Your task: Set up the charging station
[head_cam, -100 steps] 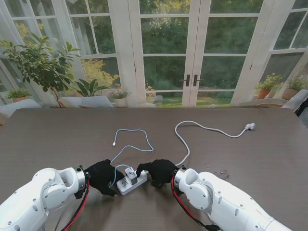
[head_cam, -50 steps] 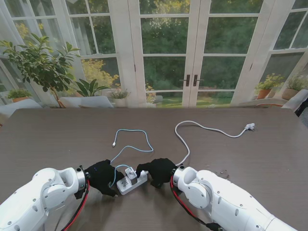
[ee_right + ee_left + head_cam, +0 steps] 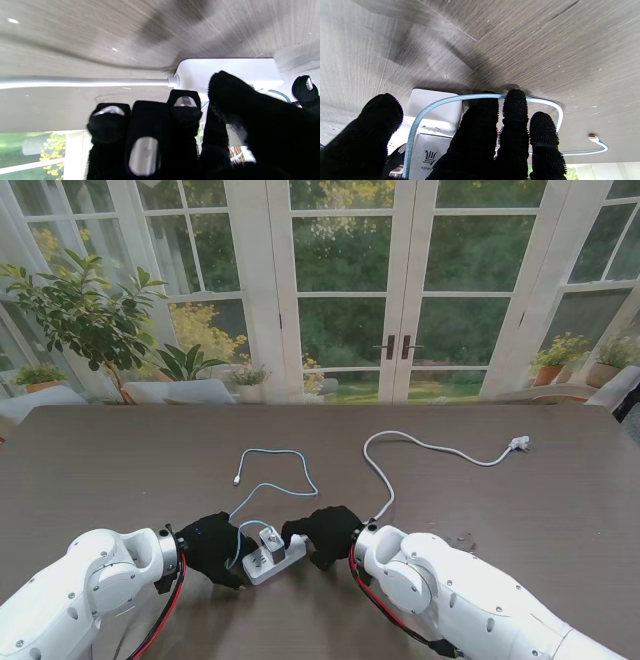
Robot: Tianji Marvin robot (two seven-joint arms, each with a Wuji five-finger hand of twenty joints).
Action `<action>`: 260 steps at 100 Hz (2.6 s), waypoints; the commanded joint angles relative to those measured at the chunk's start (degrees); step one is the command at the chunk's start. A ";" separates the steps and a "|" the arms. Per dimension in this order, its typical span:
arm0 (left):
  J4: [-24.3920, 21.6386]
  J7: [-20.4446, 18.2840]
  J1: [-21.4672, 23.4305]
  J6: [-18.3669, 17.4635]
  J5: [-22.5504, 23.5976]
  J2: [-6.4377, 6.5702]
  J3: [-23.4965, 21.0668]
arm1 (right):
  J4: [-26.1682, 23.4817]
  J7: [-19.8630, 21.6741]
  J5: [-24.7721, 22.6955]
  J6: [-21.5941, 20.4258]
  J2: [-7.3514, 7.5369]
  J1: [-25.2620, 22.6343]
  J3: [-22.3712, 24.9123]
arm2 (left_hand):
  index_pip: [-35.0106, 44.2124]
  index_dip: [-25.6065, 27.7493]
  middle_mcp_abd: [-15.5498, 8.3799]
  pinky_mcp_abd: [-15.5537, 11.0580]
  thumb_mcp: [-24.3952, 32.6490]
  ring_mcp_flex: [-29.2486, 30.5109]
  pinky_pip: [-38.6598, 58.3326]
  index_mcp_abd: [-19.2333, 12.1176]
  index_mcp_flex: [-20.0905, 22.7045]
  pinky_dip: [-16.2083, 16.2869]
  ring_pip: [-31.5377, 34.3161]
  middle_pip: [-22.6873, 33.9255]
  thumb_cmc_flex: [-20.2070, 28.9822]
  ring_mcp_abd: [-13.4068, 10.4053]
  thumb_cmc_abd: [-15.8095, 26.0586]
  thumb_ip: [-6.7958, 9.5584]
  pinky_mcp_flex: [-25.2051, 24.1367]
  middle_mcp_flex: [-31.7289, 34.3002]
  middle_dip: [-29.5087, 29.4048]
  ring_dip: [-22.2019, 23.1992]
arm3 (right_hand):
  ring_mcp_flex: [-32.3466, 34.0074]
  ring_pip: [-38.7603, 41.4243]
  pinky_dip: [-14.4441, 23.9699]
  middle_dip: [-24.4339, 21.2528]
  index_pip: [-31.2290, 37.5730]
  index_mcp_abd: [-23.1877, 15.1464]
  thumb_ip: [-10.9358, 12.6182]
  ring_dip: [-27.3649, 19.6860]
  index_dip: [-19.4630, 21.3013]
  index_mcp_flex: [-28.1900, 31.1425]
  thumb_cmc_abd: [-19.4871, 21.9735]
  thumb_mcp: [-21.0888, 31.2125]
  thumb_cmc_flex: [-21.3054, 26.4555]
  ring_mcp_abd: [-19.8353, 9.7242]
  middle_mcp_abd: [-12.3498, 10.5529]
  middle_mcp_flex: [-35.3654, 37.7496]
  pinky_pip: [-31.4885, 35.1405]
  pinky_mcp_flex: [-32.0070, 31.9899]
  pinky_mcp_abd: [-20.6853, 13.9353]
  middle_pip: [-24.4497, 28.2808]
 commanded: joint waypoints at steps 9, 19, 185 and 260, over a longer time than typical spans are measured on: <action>2.63 -2.84 1.72 0.03 1.09 0.47 0.75 | 1.33 4.67 -1.13 1.45 0.86 -1.70 -2.76 | 8.71 3.57 -2.30 1.13 -2.22 1.84 2.46 -5.74 9.53 1.45 1.96 0.54 -1.74 -0.38 2.26 2.50 0.25 1.71 1.04 1.42 | 1.91 3.58 0.60 1.14 -18.34 15.97 1.54 -26.92 0.92 15.38 3.27 6.95 -2.06 -1.39 -0.86 3.49 6.78 1.67 -2.33 -0.56; 2.63 -2.84 1.72 0.03 1.09 0.47 0.75 | 0.52 5.58 -1.25 1.88 1.15 -1.98 -2.73 | 8.39 3.52 -2.12 1.07 -2.76 1.52 2.53 -5.52 9.22 1.73 2.27 0.46 -1.76 -0.31 2.54 2.54 0.04 1.37 1.24 1.76 | 1.92 3.61 0.53 1.30 -18.44 16.14 1.71 -26.81 0.84 15.75 4.22 6.95 -2.69 -1.58 -0.90 3.65 6.93 1.84 -2.45 -0.82; 2.63 -2.84 1.72 0.03 1.09 0.47 0.75 | 2.24 3.68 7.76 5.80 -1.52 -4.79 0.45 | 12.37 7.14 -0.30 2.00 -1.99 0.23 -0.73 -6.71 10.77 -1.79 -6.34 -7.06 0.36 3.03 -4.29 2.79 3.15 3.64 -8.12 -3.66 | 1.90 3.18 -0.15 0.17 -17.68 19.09 0.37 -26.73 1.11 14.49 -0.51 6.95 0.76 -1.09 -0.09 3.20 6.53 2.42 -1.20 -1.59; 4.48 -4.07 1.10 3.54 -4.53 -0.01 1.74 | -3.08 6.52 6.28 6.75 0.15 -8.84 5.47 | 11.81 7.01 0.04 0.80 -0.24 -1.88 -0.82 -6.17 10.96 -0.70 -6.30 -7.26 0.89 2.85 -5.26 2.12 -0.47 3.16 -7.44 -2.92 | 1.90 2.89 -0.16 0.17 -17.52 19.93 -0.12 -26.97 1.19 13.85 -0.95 6.95 1.21 -0.91 0.13 2.56 6.14 2.01 -0.77 -1.51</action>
